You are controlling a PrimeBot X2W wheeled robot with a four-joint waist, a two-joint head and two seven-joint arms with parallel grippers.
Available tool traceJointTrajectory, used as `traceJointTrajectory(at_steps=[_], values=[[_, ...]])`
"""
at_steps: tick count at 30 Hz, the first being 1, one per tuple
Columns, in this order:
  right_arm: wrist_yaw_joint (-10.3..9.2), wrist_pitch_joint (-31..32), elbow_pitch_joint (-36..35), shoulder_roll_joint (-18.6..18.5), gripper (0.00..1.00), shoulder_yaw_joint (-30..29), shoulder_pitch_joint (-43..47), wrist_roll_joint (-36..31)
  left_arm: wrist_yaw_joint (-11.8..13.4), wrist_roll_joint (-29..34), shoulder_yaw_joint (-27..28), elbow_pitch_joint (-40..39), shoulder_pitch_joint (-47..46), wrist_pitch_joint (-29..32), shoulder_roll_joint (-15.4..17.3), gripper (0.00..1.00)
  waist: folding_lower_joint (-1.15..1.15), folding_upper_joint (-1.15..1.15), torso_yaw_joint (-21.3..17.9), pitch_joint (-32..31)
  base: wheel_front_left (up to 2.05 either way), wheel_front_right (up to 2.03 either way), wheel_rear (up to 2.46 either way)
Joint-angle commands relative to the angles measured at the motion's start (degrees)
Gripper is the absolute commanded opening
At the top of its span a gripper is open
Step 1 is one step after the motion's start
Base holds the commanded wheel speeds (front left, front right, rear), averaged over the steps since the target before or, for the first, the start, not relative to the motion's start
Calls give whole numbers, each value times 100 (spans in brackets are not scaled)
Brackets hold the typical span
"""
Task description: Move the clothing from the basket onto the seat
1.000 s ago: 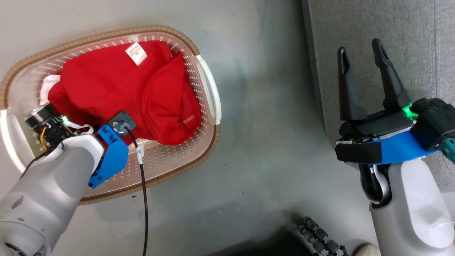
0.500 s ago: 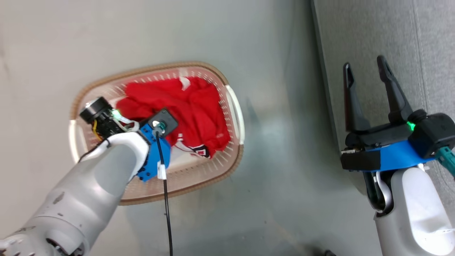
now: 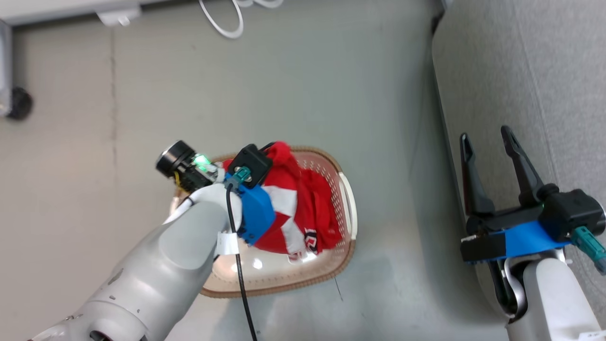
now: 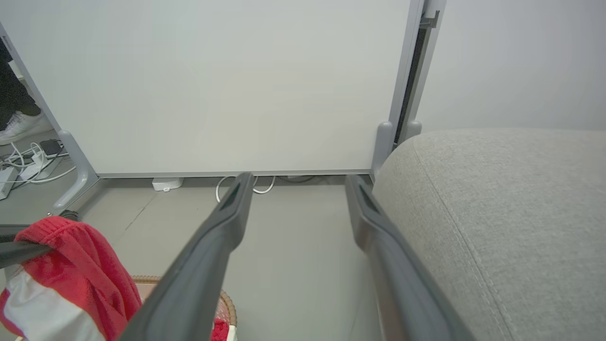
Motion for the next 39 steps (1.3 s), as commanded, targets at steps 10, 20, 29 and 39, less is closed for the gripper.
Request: traceJointTrajectory(at_steps=[10,20,29,39], values=[[1,-22,147,18,100,32,520,93,337,102,872,-1489,613,-30,266,0,1,0,243,-1183,0,0,0],[1,-22,345,41,100,100,1012,144,387,379,1306,-2330,1040,-28,244,0,1,0,207,-2034,0,0,0],[1,-22,393,54,100,59,1412,200,347,540,1365,-2781,1337,-27,199,0,1,0,246,-2498,0,0,0],[1,-22,348,74,100,78,1495,223,336,599,1310,-2949,1421,-27,226,0,1,0,327,-2605,0,0,0]])
